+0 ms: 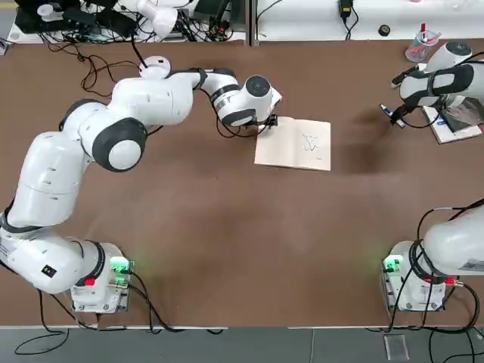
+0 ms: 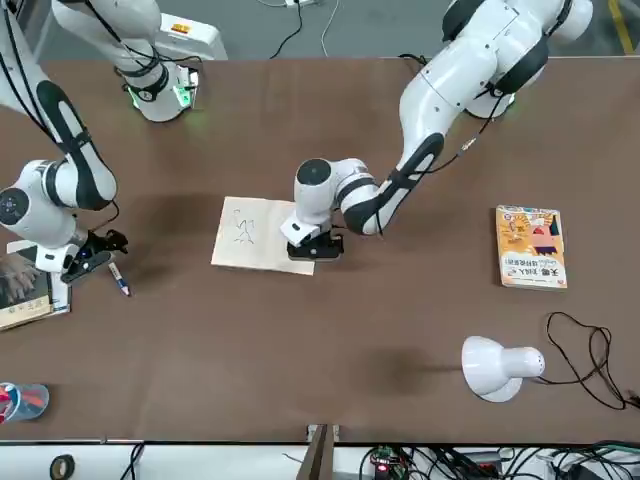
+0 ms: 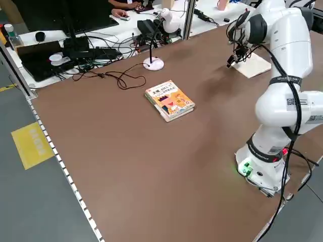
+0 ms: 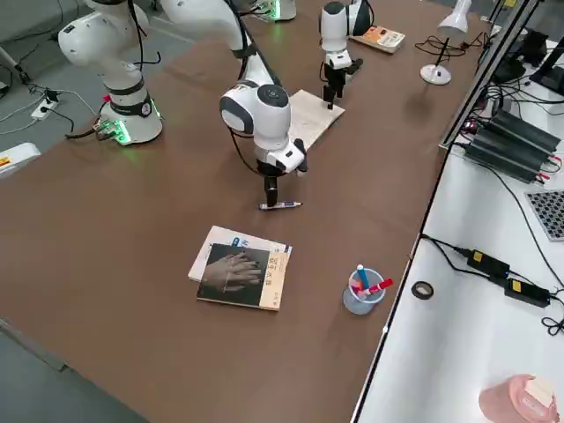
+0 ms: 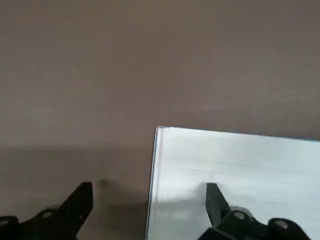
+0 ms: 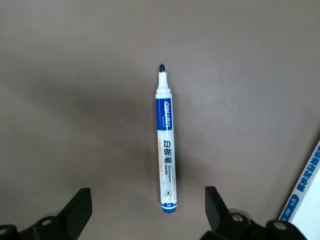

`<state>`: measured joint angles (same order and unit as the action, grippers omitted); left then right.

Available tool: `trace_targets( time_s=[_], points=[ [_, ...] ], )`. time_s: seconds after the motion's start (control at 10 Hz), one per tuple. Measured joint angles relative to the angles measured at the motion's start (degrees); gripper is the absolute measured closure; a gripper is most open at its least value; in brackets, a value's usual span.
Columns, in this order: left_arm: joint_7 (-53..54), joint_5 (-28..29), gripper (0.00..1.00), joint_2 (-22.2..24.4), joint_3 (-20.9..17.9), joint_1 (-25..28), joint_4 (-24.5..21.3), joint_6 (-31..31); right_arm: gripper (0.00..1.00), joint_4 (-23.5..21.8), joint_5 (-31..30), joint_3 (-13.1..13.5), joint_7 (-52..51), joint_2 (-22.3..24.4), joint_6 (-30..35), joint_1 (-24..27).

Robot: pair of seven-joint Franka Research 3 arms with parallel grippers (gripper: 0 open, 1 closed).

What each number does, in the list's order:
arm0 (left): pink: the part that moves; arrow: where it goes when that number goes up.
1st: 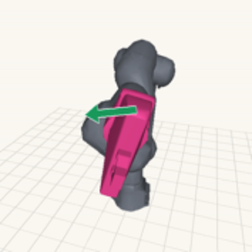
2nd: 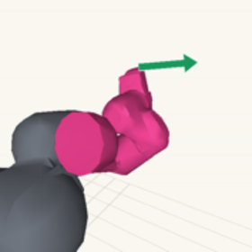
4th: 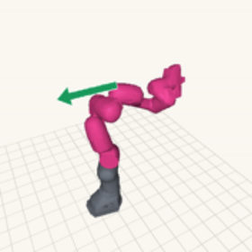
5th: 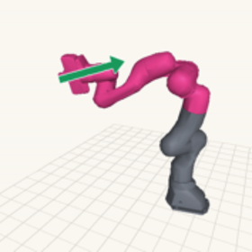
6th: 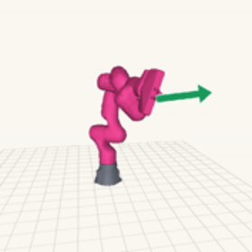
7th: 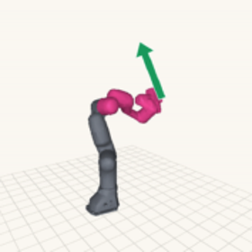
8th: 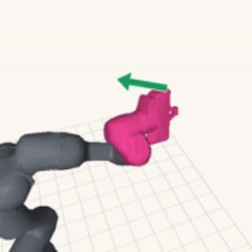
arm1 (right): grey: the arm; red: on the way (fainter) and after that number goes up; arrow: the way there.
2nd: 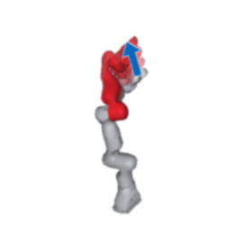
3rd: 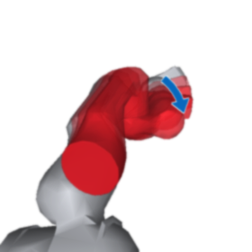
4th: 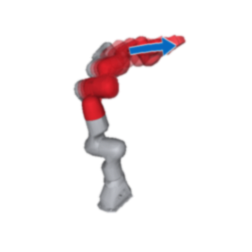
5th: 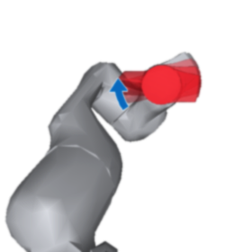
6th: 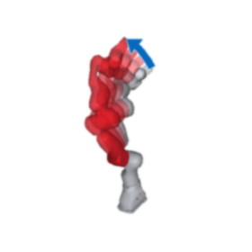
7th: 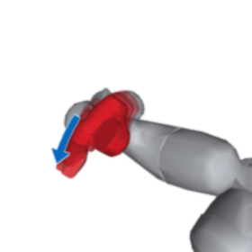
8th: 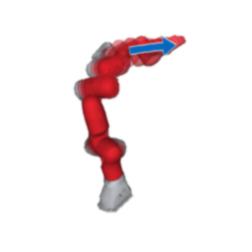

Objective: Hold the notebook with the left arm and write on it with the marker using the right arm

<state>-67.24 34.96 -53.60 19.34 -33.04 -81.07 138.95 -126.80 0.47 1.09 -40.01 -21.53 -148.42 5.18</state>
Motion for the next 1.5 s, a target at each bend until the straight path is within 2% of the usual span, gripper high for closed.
trace_targets(
  time_s=[0.5,1.0,1.2,1.3,1.4,1.5],
  points=[
    [0.0,0.0,0.0,0.0,0.0,0.0,0.0,0.0,0.0,-0.3,0.5,-0.1,-1.0,-3.8,-6.6,0.2],
    [0.0,0.0,0.0,0.0,0.0,0.0,0.0,0.0,0.03,-0.3,0.5,-0.1,-1.1,-5.4,-9.4,0.3],
    [0.0,0.0,0.0,0.0,0.0,0.0,0.0,0.0,0.2,-0.3,0.6,-0.2,-1.1,-5.3,-9.6,0.3],
    [0.0,0.0,0.0,0.0,0.0,0.0,0.0,0.0,0.36,-0.3,0.7,-0.3,-1.1,-5.2,-9.5,0.3],
    [0.0,0.0,0.0,0.0,0.0,0.0,0.0,0.0,0.45,-0.2,0.7,-0.3,-1.1,-5.2,-9.8,0.3],
    [0.0,0.0,0.0,0.0,0.0,0.0,0.0,0.0,0.46,-0.3,0.8,-0.3,-1.1,-5.2,-10.1,0.4]
  ],
)
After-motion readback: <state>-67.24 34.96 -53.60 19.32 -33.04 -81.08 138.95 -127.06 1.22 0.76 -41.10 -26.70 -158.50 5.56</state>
